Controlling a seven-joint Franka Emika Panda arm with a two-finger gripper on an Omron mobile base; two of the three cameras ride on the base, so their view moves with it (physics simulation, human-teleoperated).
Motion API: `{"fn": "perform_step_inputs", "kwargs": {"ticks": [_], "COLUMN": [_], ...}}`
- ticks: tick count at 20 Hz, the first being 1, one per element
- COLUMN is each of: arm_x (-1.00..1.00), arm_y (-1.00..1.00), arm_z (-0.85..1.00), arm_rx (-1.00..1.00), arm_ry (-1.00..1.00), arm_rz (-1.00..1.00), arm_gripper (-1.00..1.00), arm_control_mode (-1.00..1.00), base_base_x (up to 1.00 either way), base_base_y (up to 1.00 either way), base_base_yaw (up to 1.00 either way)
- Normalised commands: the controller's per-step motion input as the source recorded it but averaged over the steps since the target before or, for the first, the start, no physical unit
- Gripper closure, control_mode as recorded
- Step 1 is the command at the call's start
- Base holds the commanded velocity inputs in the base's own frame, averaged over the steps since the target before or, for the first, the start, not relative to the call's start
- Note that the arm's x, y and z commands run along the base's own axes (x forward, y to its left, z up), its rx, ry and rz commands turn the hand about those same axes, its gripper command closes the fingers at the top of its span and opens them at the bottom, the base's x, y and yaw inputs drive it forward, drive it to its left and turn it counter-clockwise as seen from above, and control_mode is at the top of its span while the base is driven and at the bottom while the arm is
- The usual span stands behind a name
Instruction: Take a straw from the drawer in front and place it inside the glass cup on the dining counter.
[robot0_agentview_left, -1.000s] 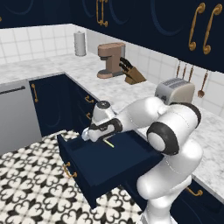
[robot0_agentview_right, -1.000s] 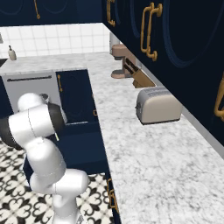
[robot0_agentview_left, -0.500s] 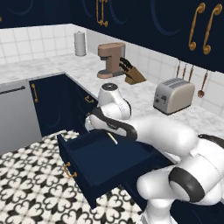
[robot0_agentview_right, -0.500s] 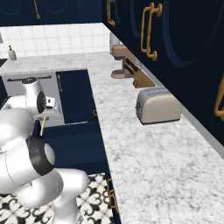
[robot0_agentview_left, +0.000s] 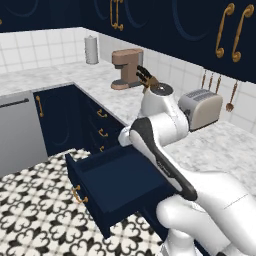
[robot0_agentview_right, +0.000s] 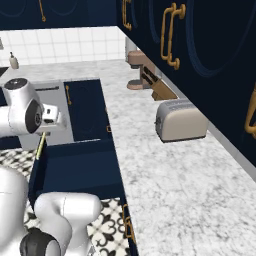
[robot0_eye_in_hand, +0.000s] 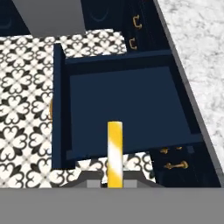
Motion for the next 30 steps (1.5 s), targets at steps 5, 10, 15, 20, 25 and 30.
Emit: {"fn": "perform_step_inputs", "kwargs": {"ticks": [5, 10, 15, 20, 25, 30], "arm_x": [-1.00, -0.97, 0.00, 0.00, 0.00, 0.00], "arm_y": [-0.31, -0.25, 0.00, 0.00, 0.00, 0.00], "arm_z": [0.40, 0.02, 0.00, 0.00, 0.00, 0.00], "arm_rx": [0.00, 0.00, 0.00, 0.00, 0.00, 0.00], "arm_ry": [-0.10, -0.12, 0.00, 0.00, 0.00, 0.00], "arm_rz": [0.00, 0.00, 0.00, 0.00, 0.00, 0.00], "arm_gripper": [1.00, 1.00, 1.00, 1.00, 1.00, 1.00], "arm_control_mode": [-1.00, -1.00, 1.00, 1.00, 1.00, 1.00], "base_base_x": [0.00, 0.00, -1.00, -0.66, 0.00, 0.02], "base_base_y": [0.00, 0.00, 0.23, 1.00, 1.00, 1.00], "base_base_yaw": [0.00, 0.00, 0.00, 0.31, 0.65, 0.68]}}
